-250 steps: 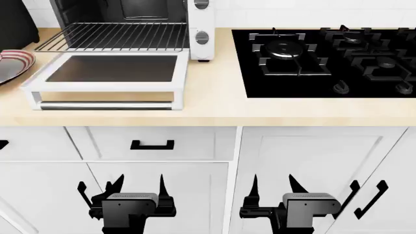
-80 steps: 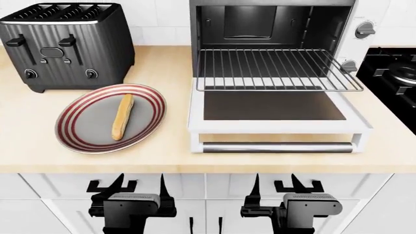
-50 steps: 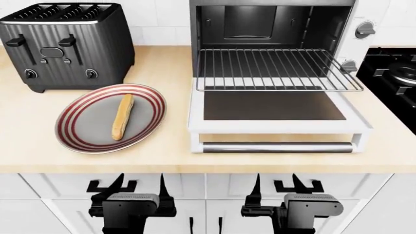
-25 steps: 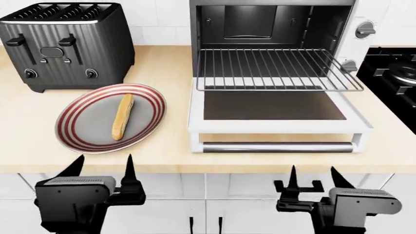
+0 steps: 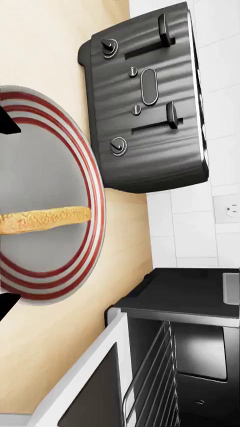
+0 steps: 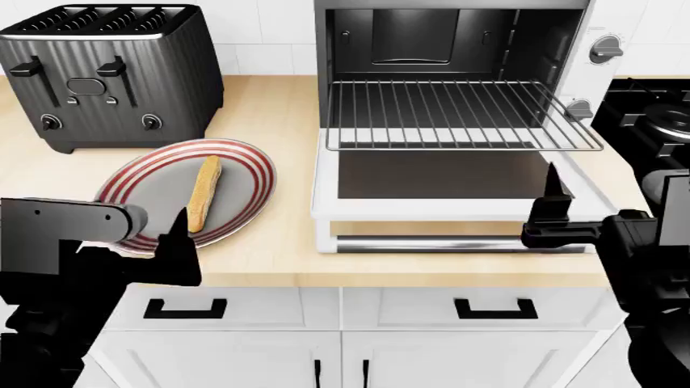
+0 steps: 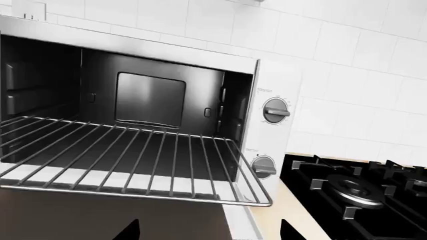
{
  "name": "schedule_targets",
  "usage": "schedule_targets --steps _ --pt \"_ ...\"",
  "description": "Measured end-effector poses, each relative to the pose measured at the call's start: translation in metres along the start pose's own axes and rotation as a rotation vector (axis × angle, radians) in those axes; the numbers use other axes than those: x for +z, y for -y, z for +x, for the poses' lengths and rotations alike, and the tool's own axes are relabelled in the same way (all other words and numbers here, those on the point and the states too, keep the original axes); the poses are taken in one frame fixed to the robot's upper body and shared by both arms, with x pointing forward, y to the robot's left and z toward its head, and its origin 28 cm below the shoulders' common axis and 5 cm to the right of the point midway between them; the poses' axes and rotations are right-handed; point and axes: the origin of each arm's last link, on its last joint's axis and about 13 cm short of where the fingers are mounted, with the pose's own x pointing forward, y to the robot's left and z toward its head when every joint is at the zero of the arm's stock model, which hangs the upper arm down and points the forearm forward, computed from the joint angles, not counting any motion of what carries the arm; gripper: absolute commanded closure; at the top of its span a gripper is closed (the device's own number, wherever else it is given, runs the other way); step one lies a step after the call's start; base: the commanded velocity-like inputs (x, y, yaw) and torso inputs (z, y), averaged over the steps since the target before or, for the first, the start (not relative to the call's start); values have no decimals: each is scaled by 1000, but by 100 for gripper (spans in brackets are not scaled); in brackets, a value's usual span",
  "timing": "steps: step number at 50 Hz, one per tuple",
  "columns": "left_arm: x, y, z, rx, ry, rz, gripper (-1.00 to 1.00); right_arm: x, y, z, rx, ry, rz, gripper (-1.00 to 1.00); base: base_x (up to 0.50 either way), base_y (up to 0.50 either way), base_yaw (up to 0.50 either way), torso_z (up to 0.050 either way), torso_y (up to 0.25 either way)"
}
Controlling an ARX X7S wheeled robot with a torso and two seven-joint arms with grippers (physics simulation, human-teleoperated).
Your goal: Place the baguette on the rack of the toaster oven.
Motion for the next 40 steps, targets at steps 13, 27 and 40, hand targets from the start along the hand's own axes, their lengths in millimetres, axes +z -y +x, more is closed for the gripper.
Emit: schedule_targets --steps 13,27,40 --pt "51 -20 15 -25 -128 20 -100 48 24 20 -8 -4 -14 -100 0 0 0 0 0" --pt "77 -32 18 -36 -193 27 -100 65 37 33 12 -35 -35 -100 163 0 0 0 0" --pt "75 -34 18 -40 -230 26 -100 69 42 37 -2 -51 -60 -100 236 -90 0 0 0"
